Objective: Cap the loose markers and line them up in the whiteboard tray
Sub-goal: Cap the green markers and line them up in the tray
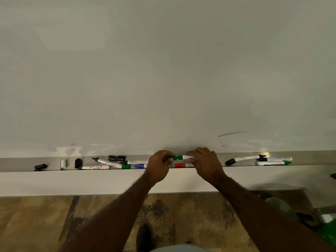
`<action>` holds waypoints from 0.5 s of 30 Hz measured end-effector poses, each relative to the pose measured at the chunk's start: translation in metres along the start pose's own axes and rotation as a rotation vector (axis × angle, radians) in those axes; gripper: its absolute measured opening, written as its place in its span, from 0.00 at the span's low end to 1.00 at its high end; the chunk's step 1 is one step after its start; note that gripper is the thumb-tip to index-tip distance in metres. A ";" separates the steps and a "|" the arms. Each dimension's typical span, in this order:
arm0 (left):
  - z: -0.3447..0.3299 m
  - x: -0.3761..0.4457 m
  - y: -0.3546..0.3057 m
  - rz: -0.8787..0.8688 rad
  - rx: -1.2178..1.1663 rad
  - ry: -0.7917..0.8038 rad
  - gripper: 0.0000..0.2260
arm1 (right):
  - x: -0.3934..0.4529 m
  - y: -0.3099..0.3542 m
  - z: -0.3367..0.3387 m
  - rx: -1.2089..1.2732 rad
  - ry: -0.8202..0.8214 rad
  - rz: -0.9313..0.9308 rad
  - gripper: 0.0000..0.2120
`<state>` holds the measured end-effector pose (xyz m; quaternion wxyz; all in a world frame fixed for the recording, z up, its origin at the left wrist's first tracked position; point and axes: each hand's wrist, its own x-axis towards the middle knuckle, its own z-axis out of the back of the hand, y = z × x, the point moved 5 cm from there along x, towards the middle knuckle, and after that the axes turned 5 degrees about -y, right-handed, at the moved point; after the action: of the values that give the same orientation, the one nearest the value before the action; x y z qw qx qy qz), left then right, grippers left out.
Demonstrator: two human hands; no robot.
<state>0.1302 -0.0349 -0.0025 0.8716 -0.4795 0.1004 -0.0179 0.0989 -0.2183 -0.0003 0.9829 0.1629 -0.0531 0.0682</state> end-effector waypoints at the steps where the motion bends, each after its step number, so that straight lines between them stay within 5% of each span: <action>1: 0.000 -0.001 -0.001 0.006 -0.014 0.002 0.08 | 0.002 0.003 0.000 0.008 0.003 0.007 0.14; 8: 0.005 -0.007 0.003 0.200 -0.379 -0.042 0.09 | 0.002 0.018 0.001 0.093 -0.079 0.005 0.13; 15: 0.005 -0.005 -0.001 0.190 -0.350 -0.002 0.09 | 0.006 0.012 0.003 0.104 -0.030 0.035 0.11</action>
<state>0.1260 -0.0304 0.0015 0.7728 -0.6121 0.1460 0.0825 0.1023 -0.2074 0.0068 0.9708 0.2139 -0.0670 0.0857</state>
